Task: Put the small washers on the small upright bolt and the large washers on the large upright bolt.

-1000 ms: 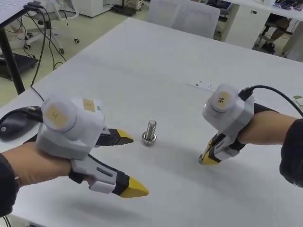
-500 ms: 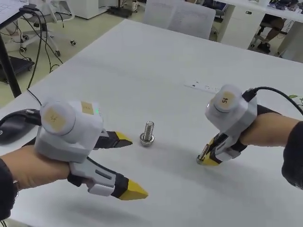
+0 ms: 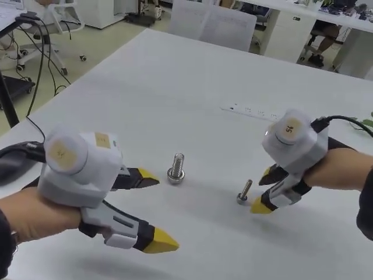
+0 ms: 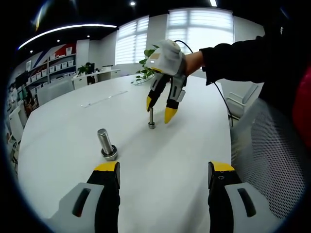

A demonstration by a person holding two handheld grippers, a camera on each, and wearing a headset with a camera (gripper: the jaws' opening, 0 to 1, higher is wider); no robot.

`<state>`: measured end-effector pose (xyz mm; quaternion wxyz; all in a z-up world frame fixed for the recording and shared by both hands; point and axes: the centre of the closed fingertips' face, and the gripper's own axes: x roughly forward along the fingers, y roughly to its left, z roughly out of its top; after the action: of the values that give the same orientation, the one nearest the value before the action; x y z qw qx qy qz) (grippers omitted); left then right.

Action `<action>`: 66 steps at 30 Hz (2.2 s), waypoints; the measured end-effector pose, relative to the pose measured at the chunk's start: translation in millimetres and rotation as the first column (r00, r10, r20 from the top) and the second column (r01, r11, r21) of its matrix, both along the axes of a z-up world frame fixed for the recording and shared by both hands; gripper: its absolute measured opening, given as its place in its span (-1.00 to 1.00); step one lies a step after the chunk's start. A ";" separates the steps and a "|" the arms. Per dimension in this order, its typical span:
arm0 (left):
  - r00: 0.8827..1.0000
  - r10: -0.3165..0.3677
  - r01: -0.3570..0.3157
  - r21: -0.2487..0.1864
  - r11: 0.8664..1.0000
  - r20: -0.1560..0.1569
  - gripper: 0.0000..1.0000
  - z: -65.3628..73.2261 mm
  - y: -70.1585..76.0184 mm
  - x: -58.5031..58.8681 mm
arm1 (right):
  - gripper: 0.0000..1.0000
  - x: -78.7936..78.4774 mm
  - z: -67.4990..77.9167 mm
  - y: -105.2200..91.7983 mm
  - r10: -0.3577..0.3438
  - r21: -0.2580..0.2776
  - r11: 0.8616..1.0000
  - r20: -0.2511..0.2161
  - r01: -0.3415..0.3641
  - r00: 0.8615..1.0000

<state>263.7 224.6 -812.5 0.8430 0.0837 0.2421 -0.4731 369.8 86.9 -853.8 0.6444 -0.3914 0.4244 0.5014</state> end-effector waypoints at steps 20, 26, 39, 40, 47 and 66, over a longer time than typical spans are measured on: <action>1.000 -0.009 0.009 -0.005 1.000 -0.002 0.47 0.7 -1.1 -1.3 | 0.81 -16.8 25.4 0.8 -0.119 0.284 0.953 0.046 0.101 0.992; 1.000 -0.007 0.007 -0.012 1.000 0.003 0.47 2.9 -1.0 -0.7 | 0.81 -27.5 37.7 0.3 -0.157 0.374 0.919 0.048 0.128 0.986; 1.000 -0.002 0.002 -0.016 1.000 0.022 0.48 11.9 2.2 1.1 | 0.80 -70.8 48.9 -4.4 -0.207 0.481 0.863 0.056 0.156 0.977; 1.000 0.000 0.001 -0.018 1.000 0.024 0.48 13.7 3.2 1.2 | 0.80 -75.9 48.1 -5.0 -0.212 0.487 0.858 0.051 0.162 0.976; 1.000 0.000 0.000 -0.010 1.000 0.028 0.48 18.6 6.7 -4.8 | 0.80 -95.1 47.6 -6.3 -0.237 0.523 0.833 0.040 0.182 0.971; 0.999 0.033 -0.033 -0.010 0.999 0.023 0.49 22.0 17.0 -18.1 | 0.79 -121.0 50.9 -10.6 -0.254 0.551 0.812 0.036 0.193 0.966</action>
<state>245.5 241.6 -790.5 0.8537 0.0810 0.2315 -0.4594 248.8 76.3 -802.8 0.8051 -0.1666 0.2727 0.4996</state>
